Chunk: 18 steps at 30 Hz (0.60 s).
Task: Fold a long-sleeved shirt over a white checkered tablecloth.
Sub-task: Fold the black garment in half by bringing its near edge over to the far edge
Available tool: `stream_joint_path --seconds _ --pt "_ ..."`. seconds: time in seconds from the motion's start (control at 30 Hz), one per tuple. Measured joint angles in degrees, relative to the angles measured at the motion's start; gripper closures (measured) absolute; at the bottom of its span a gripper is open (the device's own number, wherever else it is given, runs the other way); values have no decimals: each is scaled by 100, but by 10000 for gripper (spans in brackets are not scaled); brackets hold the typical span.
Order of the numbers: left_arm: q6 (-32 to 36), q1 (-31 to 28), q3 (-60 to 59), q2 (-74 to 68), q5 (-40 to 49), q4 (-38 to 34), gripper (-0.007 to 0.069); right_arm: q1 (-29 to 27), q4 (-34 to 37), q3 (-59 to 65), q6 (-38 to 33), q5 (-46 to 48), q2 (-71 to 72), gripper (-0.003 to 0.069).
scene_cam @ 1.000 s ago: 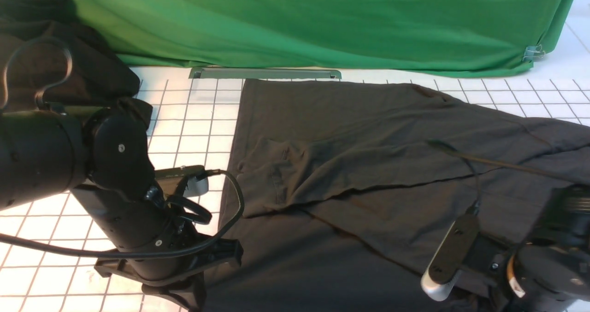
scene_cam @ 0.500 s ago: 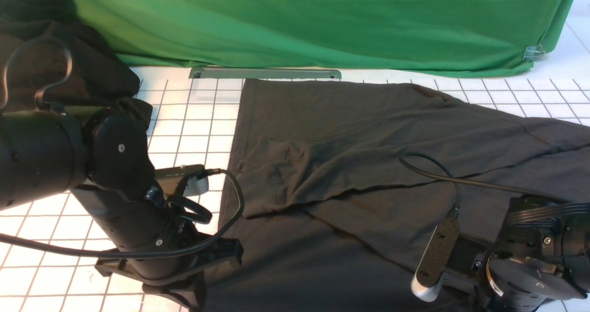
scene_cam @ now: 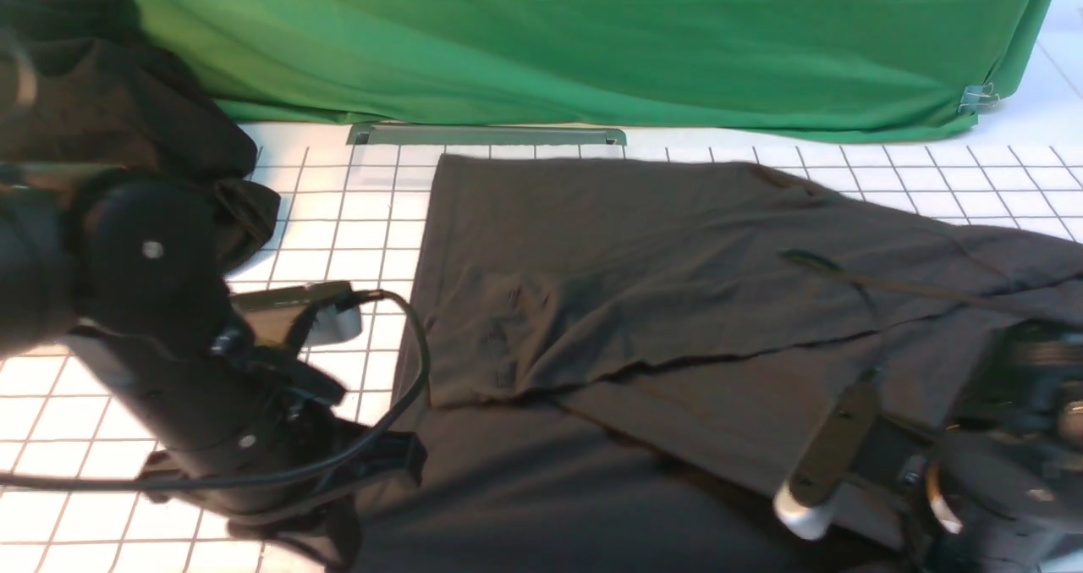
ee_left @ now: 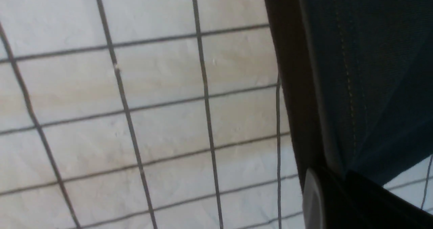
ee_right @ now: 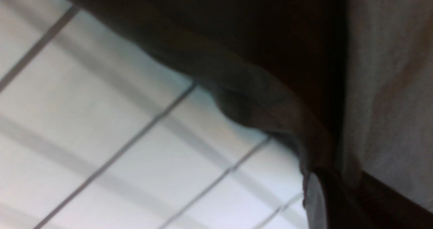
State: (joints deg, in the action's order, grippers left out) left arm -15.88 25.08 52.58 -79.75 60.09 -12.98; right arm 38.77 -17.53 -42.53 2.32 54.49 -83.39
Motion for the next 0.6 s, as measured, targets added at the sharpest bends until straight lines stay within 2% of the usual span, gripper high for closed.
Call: stream_joint_path --seconds 0.17,0.27,0.47,0.6 --pt "6 0 -432 287 520 -71 618 0 1026 413 -361 452 798 640" --pt "65 0 -709 449 655 -198 618 0 1290 772 -369 583 1204 640" --pt "77 0 -732 776 645 -374 618 0 1367 946 -346 766 1714 640" --pt "87 0 -563 871 600 -535 618 0 1067 707 -67 813 1832 641"
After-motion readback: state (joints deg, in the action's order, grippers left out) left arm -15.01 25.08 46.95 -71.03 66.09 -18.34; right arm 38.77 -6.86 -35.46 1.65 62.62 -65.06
